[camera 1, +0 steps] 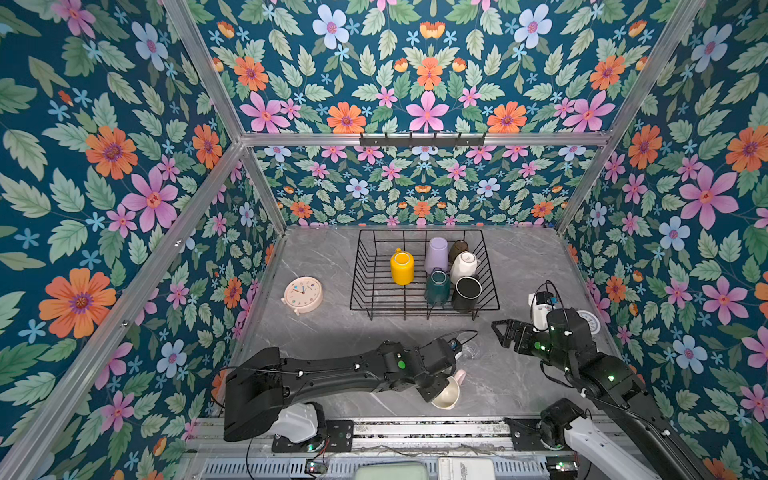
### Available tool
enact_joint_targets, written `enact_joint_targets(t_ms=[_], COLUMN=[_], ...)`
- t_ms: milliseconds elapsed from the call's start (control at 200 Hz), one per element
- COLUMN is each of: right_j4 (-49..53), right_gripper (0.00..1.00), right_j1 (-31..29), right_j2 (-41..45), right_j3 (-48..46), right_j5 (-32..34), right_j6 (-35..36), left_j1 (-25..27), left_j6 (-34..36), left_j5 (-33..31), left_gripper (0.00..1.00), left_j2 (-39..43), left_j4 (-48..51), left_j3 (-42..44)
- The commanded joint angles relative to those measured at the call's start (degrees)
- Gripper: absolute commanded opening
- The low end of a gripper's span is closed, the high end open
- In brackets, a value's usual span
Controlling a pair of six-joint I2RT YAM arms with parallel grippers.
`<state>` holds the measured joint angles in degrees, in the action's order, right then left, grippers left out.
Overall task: Load the cups into the dish rack
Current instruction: 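Close the left gripper on the pale pink mug's rim and lift it toward the rack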
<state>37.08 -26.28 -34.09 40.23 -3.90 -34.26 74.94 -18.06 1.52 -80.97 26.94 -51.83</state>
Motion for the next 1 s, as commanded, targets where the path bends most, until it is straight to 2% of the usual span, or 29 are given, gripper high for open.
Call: enact_joint_targets(t_ms=[0,120,255,365,465,650,840,995], right_j4=[-0.56,-0.93,-2.94,-5.7,-9.3,-15.73,-25.85,-33.71], right_gripper=[0.94,0.94,0.94,0.94,0.94,0.94,0.94,0.94], right_j1=[0.0,-0.07,0.0,-0.04,0.0,0.0,-0.05,-0.02], right_j2=[0.0,-0.05,0.13,-0.54,-1.65,-4.24,-7.75,-9.8], right_j3=[0.18,0.54,0.99,1.43,1.61,2.22,1.31,0.22], right_j5=[0.13,-0.37,-2.15,-4.91,-8.71,-15.63,-26.57,-32.16], right_j6=[-0.45,-0.46,-0.35,0.33,0.73,1.43,-0.19,-1.94], left_j1=[-0.05,-0.09,-1.33,-4.12,-8.75,-19.28,-24.11,-28.33], left_j6=[-0.85,-1.5,-1.96,-2.08,-1.85,-1.78,-2.15,-3.22], left_j5=[-1.17,-4.11,-9.02,-12.2,-12.3,-4.65,4.46,12.79], left_gripper=[0.0,0.0,0.0,0.0,0.0,0.0,0.0,0.0], left_j2=[2.91,8.93,19.35,28.64,36.35,43.39,43.96,43.71], left_j4=[-0.65,-0.9,-1.9,-4.26,-7.69,-13.82,-20.65,-25.44], left_j3=[0.96,3.11,5.69,7.97,9.97,12.79,14.77,15.83])
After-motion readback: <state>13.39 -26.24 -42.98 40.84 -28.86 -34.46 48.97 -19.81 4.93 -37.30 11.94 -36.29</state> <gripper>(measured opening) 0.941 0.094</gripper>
